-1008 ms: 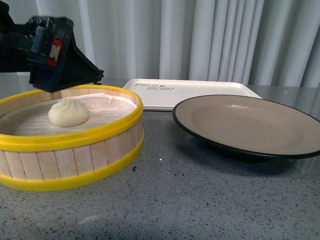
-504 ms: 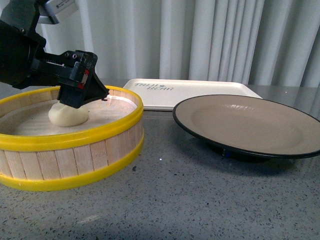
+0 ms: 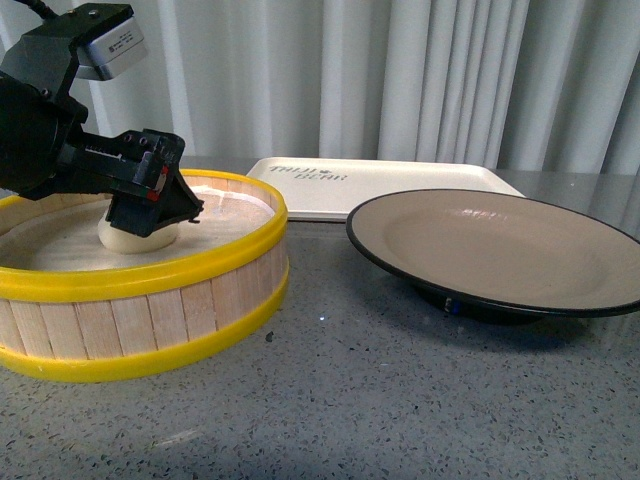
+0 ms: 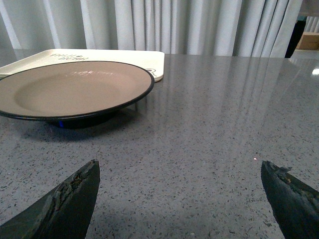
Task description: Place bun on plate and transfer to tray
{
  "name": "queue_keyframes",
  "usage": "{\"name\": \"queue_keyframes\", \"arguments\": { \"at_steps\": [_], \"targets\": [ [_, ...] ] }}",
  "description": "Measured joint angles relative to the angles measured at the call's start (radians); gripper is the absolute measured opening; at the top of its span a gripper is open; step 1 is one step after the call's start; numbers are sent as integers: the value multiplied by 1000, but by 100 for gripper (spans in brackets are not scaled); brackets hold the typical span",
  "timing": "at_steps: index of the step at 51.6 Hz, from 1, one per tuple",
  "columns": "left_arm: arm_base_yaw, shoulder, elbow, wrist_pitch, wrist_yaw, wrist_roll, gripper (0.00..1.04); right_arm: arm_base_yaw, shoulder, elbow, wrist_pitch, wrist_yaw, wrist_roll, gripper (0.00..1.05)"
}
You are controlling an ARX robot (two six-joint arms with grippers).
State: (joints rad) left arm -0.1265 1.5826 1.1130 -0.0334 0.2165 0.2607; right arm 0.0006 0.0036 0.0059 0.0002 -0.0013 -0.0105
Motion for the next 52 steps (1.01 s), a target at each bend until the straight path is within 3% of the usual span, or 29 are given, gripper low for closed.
{"name": "queue_keyframes", "arguments": {
  "at_steps": [26,52],
  "targets": [
    [5,47,4,-14,7,-11,96,0,0,0,0,0,0,96],
    [-38,7,2,101,74,-53,15,0,0,0,0,0,0,96]
  ]
}}
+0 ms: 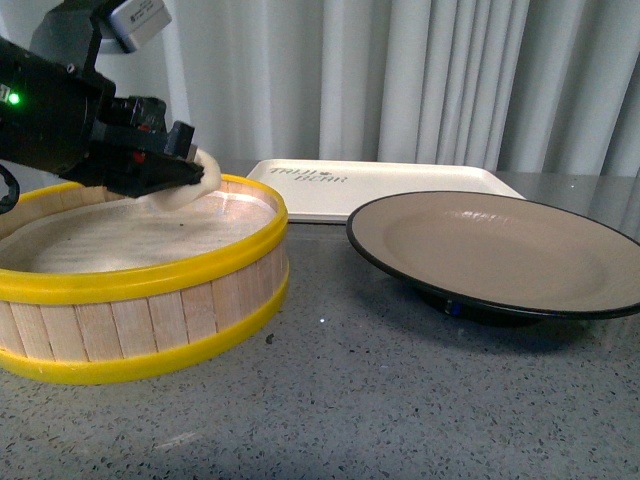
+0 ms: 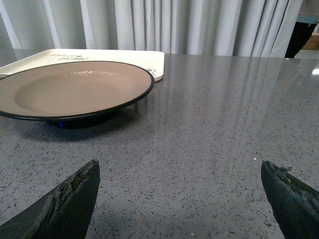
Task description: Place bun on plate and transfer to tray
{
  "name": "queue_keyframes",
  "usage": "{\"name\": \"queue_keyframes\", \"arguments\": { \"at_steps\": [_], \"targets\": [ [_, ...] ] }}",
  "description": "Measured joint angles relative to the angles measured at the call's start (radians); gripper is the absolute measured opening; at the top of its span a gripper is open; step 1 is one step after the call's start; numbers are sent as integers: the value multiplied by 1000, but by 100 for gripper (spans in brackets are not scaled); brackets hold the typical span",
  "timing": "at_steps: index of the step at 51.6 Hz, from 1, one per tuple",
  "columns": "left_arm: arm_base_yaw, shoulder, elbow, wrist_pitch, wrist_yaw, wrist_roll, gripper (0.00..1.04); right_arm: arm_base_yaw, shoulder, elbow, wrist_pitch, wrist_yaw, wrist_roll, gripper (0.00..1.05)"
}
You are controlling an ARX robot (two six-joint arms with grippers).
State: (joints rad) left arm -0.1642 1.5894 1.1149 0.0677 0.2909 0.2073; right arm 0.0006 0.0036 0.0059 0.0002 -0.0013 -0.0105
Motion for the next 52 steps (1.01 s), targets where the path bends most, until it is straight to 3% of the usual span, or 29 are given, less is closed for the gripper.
{"name": "queue_keyframes", "arguments": {
  "at_steps": [5,17,23,35,52],
  "targets": [
    [-38,-27,3,28,6,0,5,0,0,0,0,0,0,96],
    [-154,-25,40,85,39,-4,5,0,0,0,0,0,0,96],
    [-271,6,83,105,51,-3,5,0,0,0,0,0,0,96],
    [-404,120,164,85,-14,11,5,0,0,0,0,0,0,96],
    [-477,223,244,27,-126,39,5,0,0,0,0,0,0,96]
  ]
}}
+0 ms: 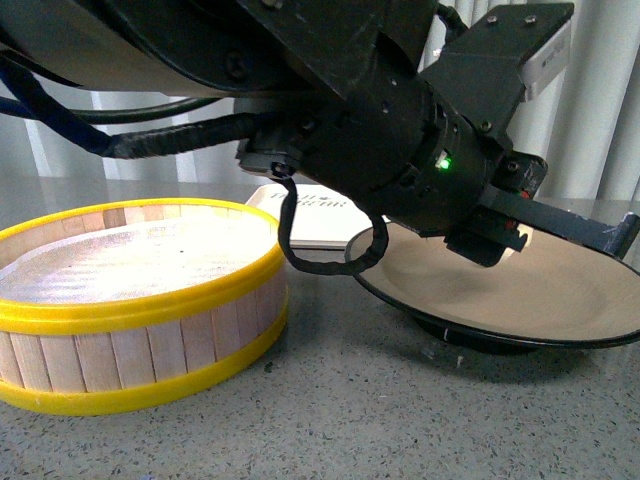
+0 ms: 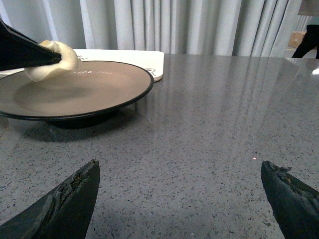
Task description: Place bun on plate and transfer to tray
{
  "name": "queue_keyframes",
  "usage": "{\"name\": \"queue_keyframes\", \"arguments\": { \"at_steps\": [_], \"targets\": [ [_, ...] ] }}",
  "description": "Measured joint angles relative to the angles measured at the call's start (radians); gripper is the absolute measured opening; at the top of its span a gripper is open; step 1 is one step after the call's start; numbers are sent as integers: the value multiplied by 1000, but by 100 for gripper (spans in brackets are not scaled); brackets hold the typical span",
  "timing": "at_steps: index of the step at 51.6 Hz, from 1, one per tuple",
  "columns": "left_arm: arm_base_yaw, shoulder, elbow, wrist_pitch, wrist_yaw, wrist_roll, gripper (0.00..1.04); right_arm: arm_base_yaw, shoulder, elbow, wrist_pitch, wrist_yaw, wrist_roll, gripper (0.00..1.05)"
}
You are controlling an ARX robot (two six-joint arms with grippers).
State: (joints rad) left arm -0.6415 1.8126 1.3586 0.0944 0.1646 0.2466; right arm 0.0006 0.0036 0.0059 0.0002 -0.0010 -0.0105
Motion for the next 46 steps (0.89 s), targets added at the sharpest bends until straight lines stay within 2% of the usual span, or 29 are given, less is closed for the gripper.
{"name": "queue_keyframes", "arguments": {
  "at_steps": [5,24,46],
  "targets": [
    [-8,28,27,-19,-32,6,5,0,0,0,0,0,0,96],
    [-12,105,114,-62,-55,18,5,0,0,0,0,0,0,96],
    [-3,104,121,-71,-44,-36,64,0,0,0,0,0,0,96]
  ]
}}
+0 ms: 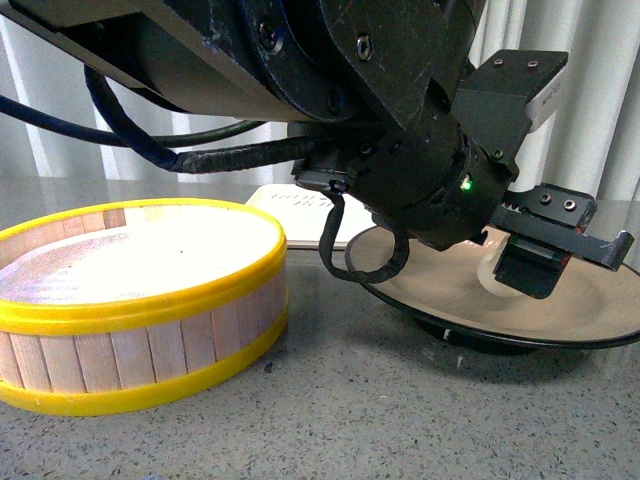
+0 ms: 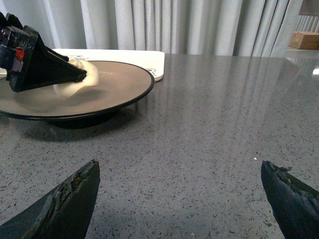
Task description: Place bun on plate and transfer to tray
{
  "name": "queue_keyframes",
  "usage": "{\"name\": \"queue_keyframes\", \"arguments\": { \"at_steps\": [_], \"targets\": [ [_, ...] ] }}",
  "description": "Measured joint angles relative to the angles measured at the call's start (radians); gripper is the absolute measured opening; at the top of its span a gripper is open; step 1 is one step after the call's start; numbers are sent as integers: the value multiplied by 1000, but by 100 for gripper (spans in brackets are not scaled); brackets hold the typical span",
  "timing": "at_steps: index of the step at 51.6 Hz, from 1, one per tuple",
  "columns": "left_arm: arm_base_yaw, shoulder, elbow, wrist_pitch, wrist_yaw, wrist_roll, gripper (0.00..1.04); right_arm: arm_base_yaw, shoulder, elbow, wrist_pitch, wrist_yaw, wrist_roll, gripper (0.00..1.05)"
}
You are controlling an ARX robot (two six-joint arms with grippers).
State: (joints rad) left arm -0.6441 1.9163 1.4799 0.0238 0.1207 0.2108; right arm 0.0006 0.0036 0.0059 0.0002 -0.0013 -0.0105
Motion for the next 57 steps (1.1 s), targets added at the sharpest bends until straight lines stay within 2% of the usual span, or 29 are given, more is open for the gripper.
{"name": "queue_keyframes", "arguments": {
  "at_steps": [13,26,31,36,43,51,57],
  "targets": [
    [30,-11,19,-1,3,-43,100,0,0,0,0,0,0,96],
    [41,-17,24,2,2,-64,98,0,0,0,0,0,0,96],
    [73,-39,24,11,-14,-93,98,0,0,0,0,0,0,96],
    [161,-77,24,13,-64,-171,98,0,0,0,0,0,0,96],
    [294,-109,16,-16,-62,-246,98,0,0,0,0,0,0,96],
    [440,-143,-23,-21,-58,-266,98,0,0,0,0,0,0,96],
    [504,-169,-58,-18,-70,-261,98,0,0,0,0,0,0,96]
  ]
}}
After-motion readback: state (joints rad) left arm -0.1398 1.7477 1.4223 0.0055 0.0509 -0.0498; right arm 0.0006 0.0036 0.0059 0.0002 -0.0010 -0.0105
